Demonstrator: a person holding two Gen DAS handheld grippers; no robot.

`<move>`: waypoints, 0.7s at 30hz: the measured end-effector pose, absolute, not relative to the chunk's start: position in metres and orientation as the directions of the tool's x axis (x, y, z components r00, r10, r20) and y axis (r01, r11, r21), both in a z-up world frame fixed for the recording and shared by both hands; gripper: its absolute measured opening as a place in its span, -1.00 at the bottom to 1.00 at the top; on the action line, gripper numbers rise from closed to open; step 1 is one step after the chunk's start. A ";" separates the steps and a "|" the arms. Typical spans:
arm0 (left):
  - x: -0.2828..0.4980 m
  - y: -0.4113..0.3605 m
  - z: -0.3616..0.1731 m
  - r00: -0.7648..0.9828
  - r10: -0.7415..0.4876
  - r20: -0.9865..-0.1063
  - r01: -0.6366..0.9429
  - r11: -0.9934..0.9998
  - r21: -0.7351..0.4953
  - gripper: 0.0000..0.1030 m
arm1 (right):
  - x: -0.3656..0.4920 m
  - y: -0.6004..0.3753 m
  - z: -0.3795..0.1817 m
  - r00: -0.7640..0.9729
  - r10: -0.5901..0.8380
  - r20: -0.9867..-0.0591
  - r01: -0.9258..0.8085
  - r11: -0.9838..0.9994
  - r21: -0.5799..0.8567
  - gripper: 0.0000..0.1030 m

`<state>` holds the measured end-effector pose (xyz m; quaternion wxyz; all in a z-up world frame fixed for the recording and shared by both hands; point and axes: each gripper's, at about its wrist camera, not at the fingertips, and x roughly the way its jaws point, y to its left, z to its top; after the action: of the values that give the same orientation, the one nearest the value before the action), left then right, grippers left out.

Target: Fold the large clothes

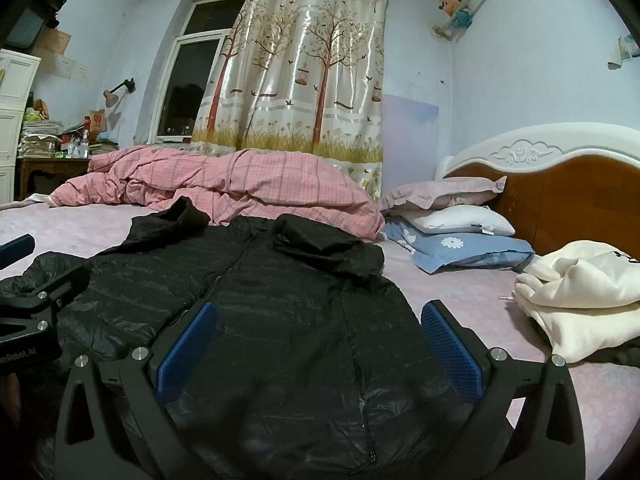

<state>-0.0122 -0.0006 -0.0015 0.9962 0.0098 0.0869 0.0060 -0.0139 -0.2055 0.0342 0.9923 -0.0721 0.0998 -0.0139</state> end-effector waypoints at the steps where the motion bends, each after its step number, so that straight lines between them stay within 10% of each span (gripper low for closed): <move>1: -0.012 0.000 -0.002 0.985 0.014 -0.173 -0.010 1.000 0.021 1.00 | -0.014 -0.205 0.034 0.980 -0.042 -0.196 0.013 0.989 -0.145 0.99; 21: -0.011 -0.001 -0.001 0.984 0.014 -0.177 -0.011 1.000 0.020 1.00 | -0.014 -0.205 0.034 0.979 -0.042 -0.198 0.013 0.989 -0.147 0.99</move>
<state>-0.0110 -0.0005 -0.0006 0.9960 0.0095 0.0888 0.0062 -0.0136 -0.2049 0.0338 0.9922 -0.0724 0.1007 -0.0138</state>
